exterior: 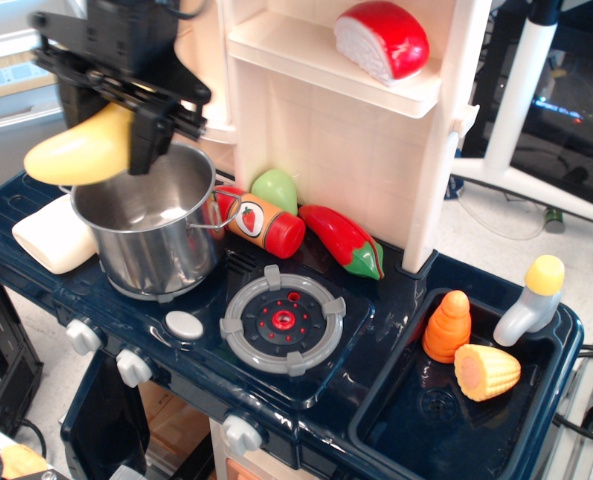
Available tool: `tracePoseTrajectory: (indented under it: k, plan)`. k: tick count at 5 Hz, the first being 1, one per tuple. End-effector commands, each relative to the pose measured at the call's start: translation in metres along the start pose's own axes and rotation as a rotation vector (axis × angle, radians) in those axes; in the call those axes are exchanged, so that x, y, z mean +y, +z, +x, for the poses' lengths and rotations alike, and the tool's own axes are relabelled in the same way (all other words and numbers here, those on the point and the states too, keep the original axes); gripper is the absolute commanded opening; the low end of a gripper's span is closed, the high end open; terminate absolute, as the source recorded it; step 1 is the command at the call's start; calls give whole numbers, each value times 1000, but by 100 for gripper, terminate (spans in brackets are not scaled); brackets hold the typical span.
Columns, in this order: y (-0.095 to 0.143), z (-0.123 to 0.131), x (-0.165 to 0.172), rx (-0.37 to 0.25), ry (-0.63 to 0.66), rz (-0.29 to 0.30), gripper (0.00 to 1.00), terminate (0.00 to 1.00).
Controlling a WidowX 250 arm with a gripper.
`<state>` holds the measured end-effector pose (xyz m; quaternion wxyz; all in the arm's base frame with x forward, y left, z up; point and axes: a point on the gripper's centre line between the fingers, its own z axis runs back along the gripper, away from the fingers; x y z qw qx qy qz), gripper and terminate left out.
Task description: Put banana in pot or pan
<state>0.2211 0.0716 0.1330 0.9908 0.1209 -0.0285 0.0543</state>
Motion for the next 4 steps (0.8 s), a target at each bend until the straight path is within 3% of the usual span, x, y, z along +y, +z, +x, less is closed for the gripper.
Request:
tracePoseTrajectory:
  k: [1,3,4]
  plan:
    - [0,22,-12,-92,-56,-11,100,0]
    - [0,22,-12,-92,-56,-11,100,0]
    - [0,22,-12,-92,-56,-11,100,100]
